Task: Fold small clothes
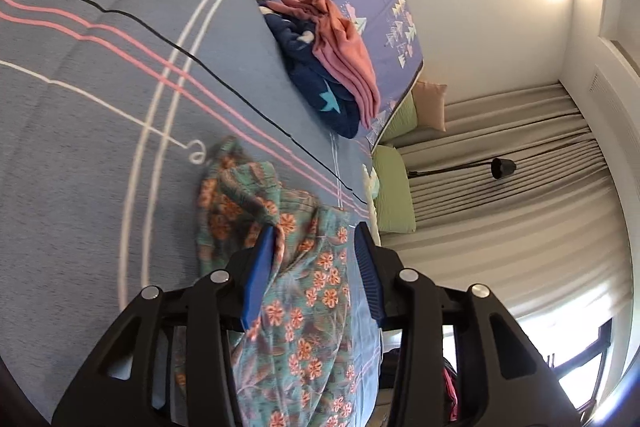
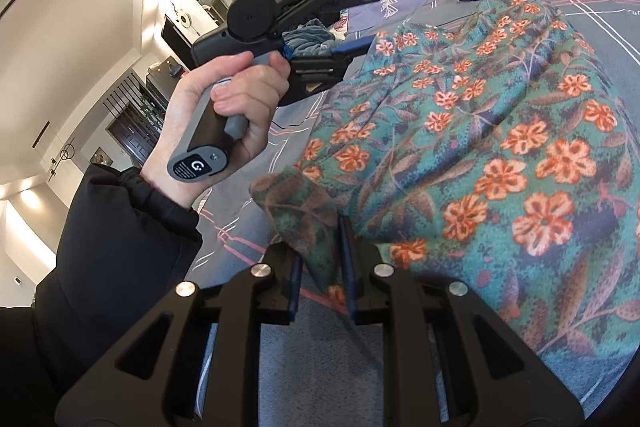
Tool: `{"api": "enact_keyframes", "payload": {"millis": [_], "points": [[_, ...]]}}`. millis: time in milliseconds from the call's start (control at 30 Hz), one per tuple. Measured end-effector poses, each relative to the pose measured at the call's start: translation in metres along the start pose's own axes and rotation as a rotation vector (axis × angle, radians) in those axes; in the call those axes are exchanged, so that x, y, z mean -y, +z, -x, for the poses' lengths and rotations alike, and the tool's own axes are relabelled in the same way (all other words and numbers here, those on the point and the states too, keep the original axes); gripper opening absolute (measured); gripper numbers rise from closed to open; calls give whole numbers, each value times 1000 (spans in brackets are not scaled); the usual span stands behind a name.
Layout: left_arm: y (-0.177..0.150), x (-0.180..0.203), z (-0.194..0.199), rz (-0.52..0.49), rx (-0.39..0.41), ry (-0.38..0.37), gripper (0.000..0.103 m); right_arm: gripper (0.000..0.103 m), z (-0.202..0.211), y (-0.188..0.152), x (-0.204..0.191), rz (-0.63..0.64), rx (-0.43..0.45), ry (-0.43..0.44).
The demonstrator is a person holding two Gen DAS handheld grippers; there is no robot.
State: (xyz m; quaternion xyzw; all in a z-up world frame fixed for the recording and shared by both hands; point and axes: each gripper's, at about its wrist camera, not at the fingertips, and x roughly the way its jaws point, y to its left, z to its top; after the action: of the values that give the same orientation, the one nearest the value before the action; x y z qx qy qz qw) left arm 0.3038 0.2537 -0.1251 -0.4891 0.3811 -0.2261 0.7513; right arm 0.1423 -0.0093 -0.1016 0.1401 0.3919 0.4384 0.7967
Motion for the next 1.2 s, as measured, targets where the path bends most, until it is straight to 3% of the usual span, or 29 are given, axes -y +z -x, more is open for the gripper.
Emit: {"api": "enact_keyframes", "payload": {"millis": [300, 533, 633, 700, 767, 833, 933, 1000, 1033, 1100, 1200], "points": [[-5, 10, -21, -41, -34, 6, 44, 18, 0, 1, 4, -11, 0, 11], [7, -1, 9, -57, 105, 108, 45, 18, -1, 1, 7, -10, -2, 15], [3, -5, 26, -47, 127, 90, 45, 37, -2, 0, 1, 18, -18, 50], [-5, -1, 41, -60, 130, 72, 45, 69, -2, -2, -11, 76, -46, 102], [-14, 5, 54, -79, 136, 50, 45, 81, -1, -5, -22, 130, -60, 110], [-26, 13, 71, -95, 142, 9, 45, 83, 2, -10, -29, 156, -61, 122], [-49, 27, 90, -114, 143, -60, 46, 83, 14, -13, -23, 84, -49, 278], [-69, 40, 98, -147, 139, -92, 46, 71, 25, -13, -17, 32, -27, 359], [-77, 44, 100, -160, 142, -99, 46, 65, 36, -12, -11, 8, 6, 351], [-98, 52, 101, -185, 149, -131, 46, 29, 54, -9, 5, -57, 67, 308], [-137, 66, 82, -226, 124, -135, 43, 18, 90, 0, 36, -166, 199, 183]]}}
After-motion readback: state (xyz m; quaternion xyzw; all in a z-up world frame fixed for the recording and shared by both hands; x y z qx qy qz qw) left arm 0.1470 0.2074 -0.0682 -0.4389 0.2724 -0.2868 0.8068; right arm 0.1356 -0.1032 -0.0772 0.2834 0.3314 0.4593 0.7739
